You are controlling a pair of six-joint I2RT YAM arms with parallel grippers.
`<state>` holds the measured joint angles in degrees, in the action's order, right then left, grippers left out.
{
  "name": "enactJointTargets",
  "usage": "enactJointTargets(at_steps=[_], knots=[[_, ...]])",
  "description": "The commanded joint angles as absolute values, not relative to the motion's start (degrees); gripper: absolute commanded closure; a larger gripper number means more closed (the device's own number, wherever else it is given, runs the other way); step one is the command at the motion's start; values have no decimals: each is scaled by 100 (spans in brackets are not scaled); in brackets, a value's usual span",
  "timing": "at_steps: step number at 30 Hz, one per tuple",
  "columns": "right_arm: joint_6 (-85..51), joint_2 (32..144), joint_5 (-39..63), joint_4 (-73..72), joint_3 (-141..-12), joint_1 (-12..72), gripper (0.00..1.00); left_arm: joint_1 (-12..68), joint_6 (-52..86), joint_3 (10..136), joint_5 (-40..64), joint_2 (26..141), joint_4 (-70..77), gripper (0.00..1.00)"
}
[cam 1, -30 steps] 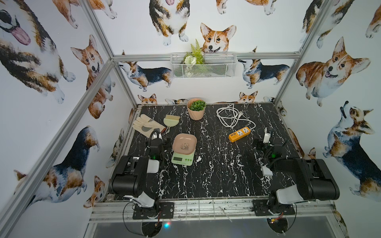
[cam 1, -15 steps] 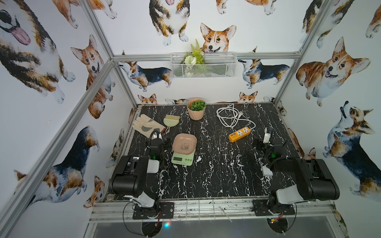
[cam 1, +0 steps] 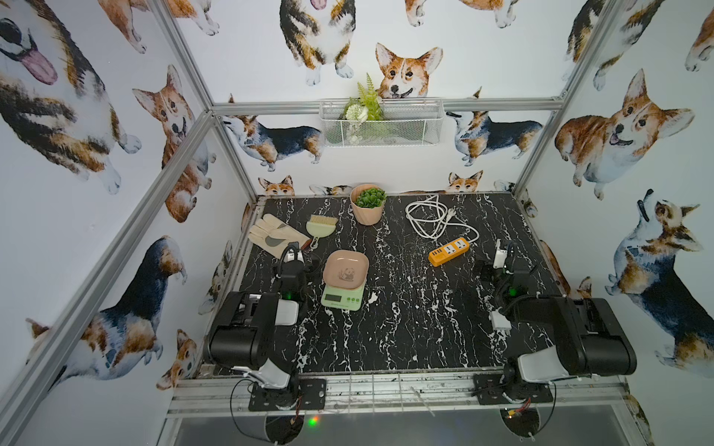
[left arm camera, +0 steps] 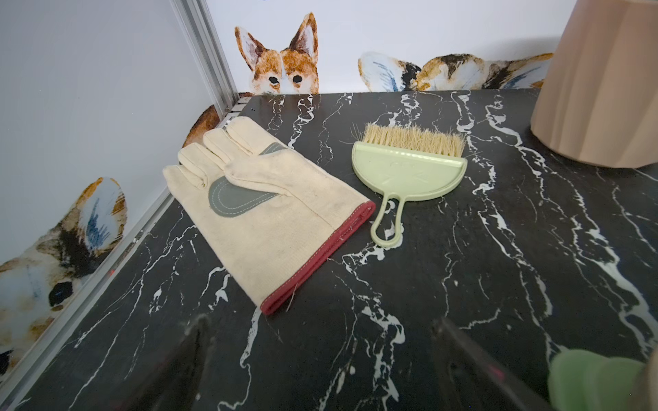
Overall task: Charge the electronic scale
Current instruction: Pick up the charging cable from the center of the board.
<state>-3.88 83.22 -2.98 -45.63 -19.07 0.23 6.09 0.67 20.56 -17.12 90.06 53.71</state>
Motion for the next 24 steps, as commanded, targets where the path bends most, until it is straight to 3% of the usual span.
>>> enactJointTargets(at_steps=[1, 6, 11, 17, 20, 24], knots=[[-422, 8306, -308, -4707, -1894, 23, 0, 615, 37, 2040, -1775, 8991, 5605, 0], [-434, 7889, -350, -4357, -1923, 19, 0, 620, 29, 1864, -1861, 8615, 5631, 0], [-502, 7008, -343, -2933, -2386, 22, 0, 671, 53, 2137, -1881, 7347, 4159, 0], [-2315, 5951, -13, -1287, -3135, -114, 0, 753, 1812, 3242, -1865, 6030, 1325, 0], [-3399, 5647, 22, -398, -3421, -179, 0, 1026, 2068, 3872, -1616, 6026, 367, 0], [-3647, 5674, 769, 1190, -4016, -221, 0, 1764, 1970, 4292, -1486, 6163, -174, 0]])
